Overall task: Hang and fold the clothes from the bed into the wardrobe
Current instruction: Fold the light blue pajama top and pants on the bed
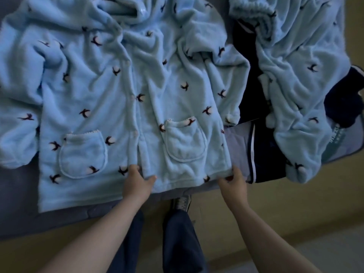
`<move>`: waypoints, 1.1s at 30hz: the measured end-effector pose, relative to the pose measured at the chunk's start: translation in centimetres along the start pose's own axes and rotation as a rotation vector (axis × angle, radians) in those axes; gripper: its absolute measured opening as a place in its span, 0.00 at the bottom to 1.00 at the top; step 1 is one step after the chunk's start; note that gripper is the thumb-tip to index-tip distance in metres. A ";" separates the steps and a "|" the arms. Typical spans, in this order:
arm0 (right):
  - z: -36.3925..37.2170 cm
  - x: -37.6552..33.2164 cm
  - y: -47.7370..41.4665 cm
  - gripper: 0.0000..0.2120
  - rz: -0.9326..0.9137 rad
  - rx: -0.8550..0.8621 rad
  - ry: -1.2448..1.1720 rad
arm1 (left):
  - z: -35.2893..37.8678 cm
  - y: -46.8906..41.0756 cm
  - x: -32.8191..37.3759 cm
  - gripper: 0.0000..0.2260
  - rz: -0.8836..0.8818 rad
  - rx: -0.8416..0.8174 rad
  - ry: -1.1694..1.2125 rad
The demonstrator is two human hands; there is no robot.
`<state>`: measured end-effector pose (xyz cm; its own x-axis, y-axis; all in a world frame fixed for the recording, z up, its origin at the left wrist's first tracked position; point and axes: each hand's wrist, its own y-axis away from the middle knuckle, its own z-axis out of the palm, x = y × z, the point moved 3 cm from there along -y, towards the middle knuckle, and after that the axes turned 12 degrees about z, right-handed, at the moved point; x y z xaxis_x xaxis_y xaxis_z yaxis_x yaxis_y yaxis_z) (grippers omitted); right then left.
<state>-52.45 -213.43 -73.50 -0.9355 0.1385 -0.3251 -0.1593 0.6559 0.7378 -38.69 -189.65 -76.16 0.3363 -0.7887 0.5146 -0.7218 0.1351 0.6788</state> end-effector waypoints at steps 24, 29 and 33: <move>1.7 -2.7 3.1 0.17 -0.232 0.289 0.249 | -4.2 1.8 0.3 0.06 0.247 0.162 -0.347; 5.2 -3.9 4.1 0.14 -0.248 -0.060 0.301 | -5.4 3.4 -0.4 0.12 0.352 0.200 -0.247; 7.7 -3.6 4.9 0.18 -0.234 -0.289 0.444 | -3.7 4.1 -1.5 0.15 0.373 -0.141 -0.190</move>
<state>-47.48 -204.99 -73.27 -0.8978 -0.3515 -0.2654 -0.3990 0.3938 0.8281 -39.94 -185.71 -72.19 -0.0581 -0.7648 0.6417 -0.6787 0.5016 0.5365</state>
